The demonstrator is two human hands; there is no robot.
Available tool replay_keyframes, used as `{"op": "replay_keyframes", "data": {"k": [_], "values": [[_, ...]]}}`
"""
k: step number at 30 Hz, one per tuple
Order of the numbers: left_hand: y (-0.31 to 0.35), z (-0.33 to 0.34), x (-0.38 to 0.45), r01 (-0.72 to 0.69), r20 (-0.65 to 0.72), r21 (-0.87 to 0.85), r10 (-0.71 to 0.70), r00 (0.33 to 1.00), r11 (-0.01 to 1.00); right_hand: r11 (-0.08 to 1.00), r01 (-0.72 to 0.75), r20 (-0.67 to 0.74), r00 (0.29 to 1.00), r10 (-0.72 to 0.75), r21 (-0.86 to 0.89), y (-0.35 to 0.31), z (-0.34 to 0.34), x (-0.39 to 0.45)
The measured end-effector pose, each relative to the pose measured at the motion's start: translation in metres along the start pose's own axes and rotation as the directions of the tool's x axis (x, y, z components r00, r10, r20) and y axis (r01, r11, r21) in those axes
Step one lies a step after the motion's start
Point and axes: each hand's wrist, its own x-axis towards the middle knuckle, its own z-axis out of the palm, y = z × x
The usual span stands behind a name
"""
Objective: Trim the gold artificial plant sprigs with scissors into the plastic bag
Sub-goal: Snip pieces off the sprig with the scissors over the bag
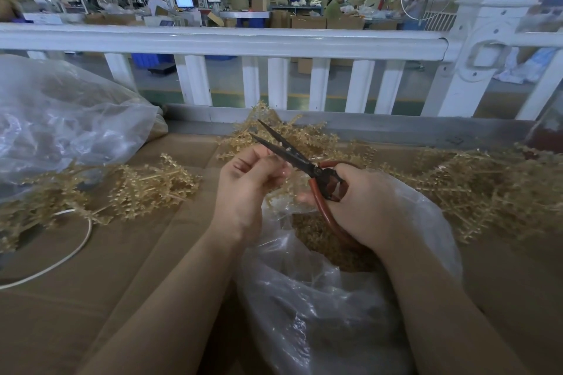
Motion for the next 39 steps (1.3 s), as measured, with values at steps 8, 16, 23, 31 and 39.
{"op": "replay_keyframes", "data": {"k": [8,16,23,31,39], "values": [[-0.0018,0.0021,0.0009,-0.018,-0.014,0.045,0.018,1.0,0.999,1.0,-0.019,0.021,1.0,0.018,0.02,-0.0004,0.0007,0.0002],[-0.0011,-0.0016,0.001,-0.062,-0.007,0.092,0.063,0.998,0.994,1.0,-0.012,0.018,1.0,0.012,0.004,0.0001,0.0002,-0.0005],[-0.0001,-0.0018,-0.0028,-0.192,0.057,0.224,0.184,0.981,0.955,1.0,0.019,-0.01,1.0,-0.019,0.024,-0.003,-0.0031,-0.0019],[0.0014,0.0006,-0.0036,-0.221,0.103,0.225,0.202,0.974,0.949,0.993,0.014,-0.039,0.999,-0.01,0.116,-0.0048,-0.0015,-0.0019],[0.0005,-0.001,-0.0031,-0.188,0.027,0.263,0.187,0.982,0.946,0.979,-0.072,0.02,0.997,0.069,0.19,-0.0073,-0.0004,-0.0005]]}}
